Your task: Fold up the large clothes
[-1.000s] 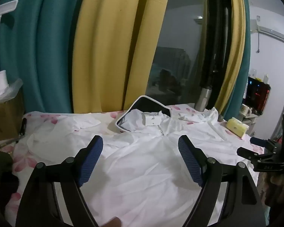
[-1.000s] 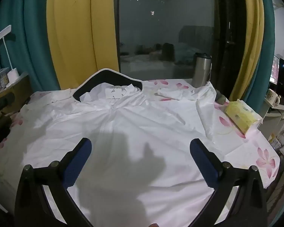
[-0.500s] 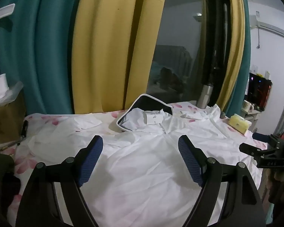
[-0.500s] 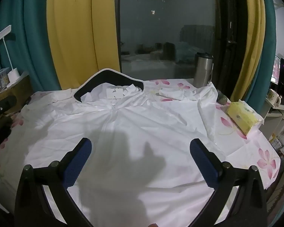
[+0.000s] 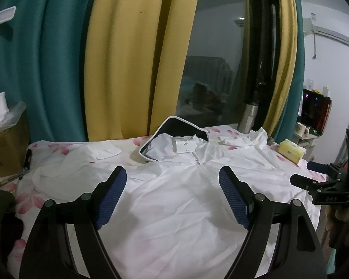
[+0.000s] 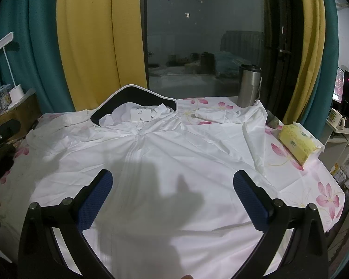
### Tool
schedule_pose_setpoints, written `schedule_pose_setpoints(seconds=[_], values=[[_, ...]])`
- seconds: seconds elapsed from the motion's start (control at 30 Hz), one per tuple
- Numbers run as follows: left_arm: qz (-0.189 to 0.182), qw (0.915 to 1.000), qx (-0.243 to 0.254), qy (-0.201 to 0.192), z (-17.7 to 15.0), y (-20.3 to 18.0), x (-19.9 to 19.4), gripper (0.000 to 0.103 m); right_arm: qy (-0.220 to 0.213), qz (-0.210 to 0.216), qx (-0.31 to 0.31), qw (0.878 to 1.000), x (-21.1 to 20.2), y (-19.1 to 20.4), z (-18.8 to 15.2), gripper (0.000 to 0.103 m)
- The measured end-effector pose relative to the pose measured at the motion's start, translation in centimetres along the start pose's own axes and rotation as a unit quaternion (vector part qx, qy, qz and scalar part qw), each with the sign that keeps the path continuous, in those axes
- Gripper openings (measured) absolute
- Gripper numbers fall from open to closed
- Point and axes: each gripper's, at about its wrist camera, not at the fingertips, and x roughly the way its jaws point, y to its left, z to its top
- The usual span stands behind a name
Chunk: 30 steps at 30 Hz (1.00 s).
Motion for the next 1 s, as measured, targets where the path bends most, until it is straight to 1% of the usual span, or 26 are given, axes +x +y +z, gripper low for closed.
schedule_pose_setpoints(seconds=[1.0], values=[[-0.005, 1.0, 0.005, -0.001, -0.19, -0.48, -0.32, 0.084, -0.001, 0.0, 0.001, 1.0, -0.19, -0.05, -0.02, 0.102]])
